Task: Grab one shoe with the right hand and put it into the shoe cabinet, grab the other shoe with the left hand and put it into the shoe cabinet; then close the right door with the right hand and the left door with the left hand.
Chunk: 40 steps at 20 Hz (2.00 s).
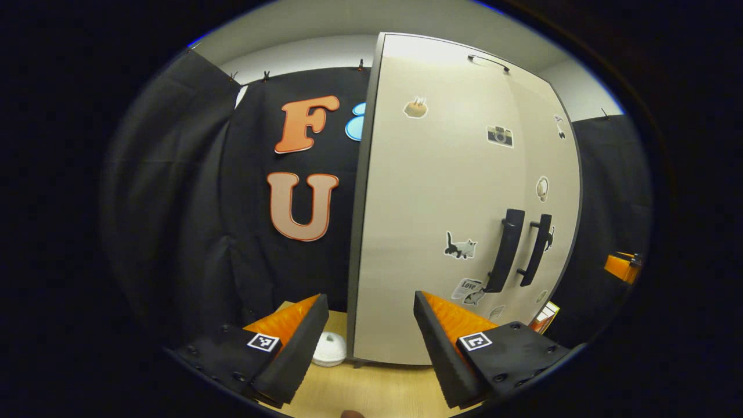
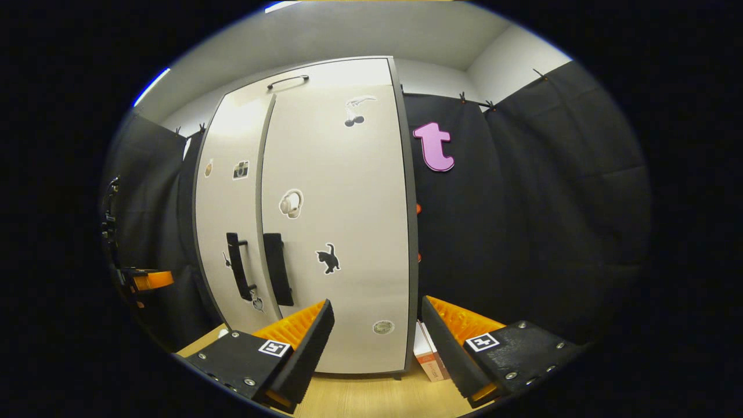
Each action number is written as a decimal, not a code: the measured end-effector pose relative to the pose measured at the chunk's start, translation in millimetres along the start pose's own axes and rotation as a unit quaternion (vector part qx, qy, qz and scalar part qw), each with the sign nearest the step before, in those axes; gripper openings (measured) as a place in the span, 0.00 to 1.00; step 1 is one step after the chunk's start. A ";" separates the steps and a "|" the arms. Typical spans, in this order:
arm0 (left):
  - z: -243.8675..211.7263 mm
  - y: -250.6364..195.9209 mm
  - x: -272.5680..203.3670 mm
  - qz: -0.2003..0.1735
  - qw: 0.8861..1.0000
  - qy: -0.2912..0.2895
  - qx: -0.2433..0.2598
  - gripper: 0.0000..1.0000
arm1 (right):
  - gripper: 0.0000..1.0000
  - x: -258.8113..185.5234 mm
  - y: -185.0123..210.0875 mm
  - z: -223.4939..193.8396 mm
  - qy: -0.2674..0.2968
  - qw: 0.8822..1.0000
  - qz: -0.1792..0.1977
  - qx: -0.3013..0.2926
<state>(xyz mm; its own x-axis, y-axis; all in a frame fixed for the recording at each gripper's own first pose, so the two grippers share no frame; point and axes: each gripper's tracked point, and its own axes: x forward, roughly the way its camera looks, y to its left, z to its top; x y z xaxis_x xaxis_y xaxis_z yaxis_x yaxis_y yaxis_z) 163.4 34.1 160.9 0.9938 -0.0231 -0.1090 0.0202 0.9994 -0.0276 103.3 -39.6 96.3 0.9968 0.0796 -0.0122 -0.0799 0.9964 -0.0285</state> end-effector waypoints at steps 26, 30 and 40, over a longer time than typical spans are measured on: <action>65.8 54.8 -43.6 0.017 0.998 -0.050 0.029 0.96 | 0.94 -50.9 6.2 23.3 -0.034 0.998 -0.047 -0.006; 67.3 51.9 -48.0 0.016 0.998 -0.052 0.025 0.96 | 0.94 -53.6 2.7 24.0 -0.035 0.998 -0.048 -0.005; 66.2 43.0 -51.0 0.019 0.998 -0.051 0.022 0.94 | 0.94 -55.0 -5.1 25.5 -0.036 0.998 -0.045 0.002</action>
<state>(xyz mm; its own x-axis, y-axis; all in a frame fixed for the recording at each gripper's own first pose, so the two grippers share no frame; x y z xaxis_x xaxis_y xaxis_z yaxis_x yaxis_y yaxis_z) 120.9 79.9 231.0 0.9999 0.0155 -0.0075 -0.0154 0.9997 0.0178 49.1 -48.4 122.6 0.9980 -0.0094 0.0622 0.0108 0.9997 -0.0215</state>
